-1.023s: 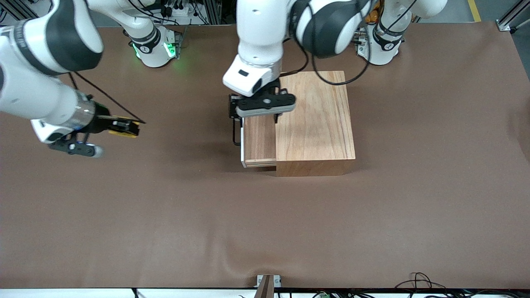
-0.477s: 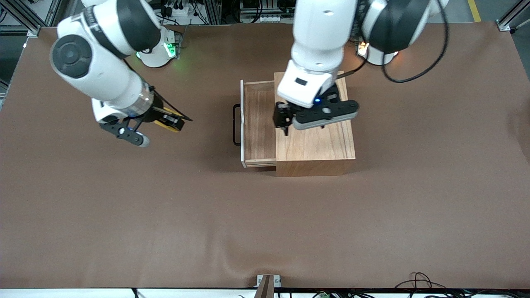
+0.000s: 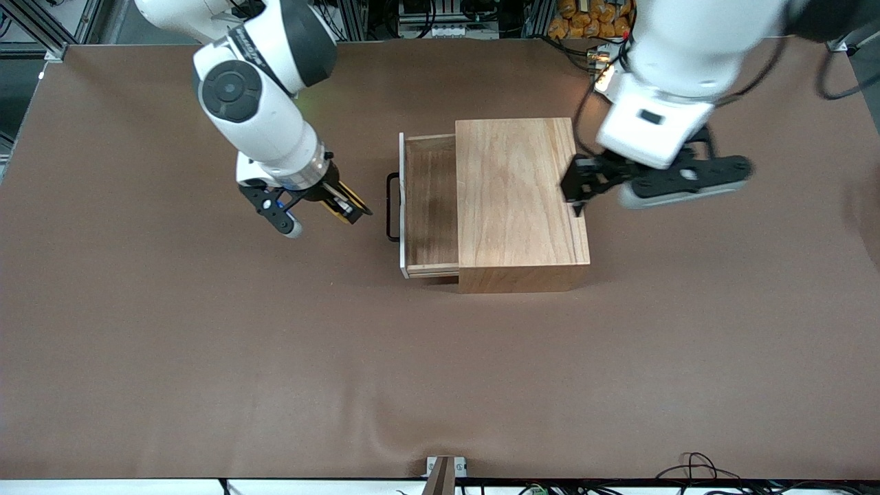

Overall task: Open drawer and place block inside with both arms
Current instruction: 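Carry the cube over the drawer with the right gripper while the left gripper withdraws, then lower the cube into the drawer and open the right gripper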

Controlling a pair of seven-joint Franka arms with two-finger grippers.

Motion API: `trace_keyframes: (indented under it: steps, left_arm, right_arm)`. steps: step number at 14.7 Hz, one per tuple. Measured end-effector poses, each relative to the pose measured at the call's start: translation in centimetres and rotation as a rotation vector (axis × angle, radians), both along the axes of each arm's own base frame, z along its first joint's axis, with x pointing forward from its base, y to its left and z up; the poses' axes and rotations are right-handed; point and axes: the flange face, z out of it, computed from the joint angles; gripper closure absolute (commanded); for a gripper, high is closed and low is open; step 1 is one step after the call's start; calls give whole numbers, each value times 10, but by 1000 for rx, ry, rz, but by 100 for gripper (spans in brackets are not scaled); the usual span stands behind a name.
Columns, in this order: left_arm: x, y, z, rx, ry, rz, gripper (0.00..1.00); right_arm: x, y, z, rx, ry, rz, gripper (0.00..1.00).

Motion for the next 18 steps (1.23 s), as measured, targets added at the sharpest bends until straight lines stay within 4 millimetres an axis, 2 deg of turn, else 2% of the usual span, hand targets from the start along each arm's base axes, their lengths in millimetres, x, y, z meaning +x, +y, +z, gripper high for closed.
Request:
trace_keyframes:
  steps: [5, 7, 9, 10, 13, 18]
  left_arm:
    - [2, 119, 33, 22, 52, -15, 0]
    - [-8, 159, 50, 24, 64, -21, 0]
    - [-21, 195, 64, 26, 86, -27, 0]
    - [-27, 209, 68, 26, 97, -26, 0]
    - [-31, 233, 68, 23, 111, 1, 0]
    - [-26, 278, 54, 38, 147, -16, 0]
  right_arm:
    - [-24, 63, -45, -39, 11, -250, 83]
    - [-34, 79, -59, -67, 19, -321, 84]
    - [-38, 85, -63, -71, 22, -380, 85]
    - [-38, 87, -63, -67, 20, -404, 86]
    - [-34, 93, -70, -35, 2, -490, 87]
    - [-34, 109, -111, -47, 17, -557, 88]
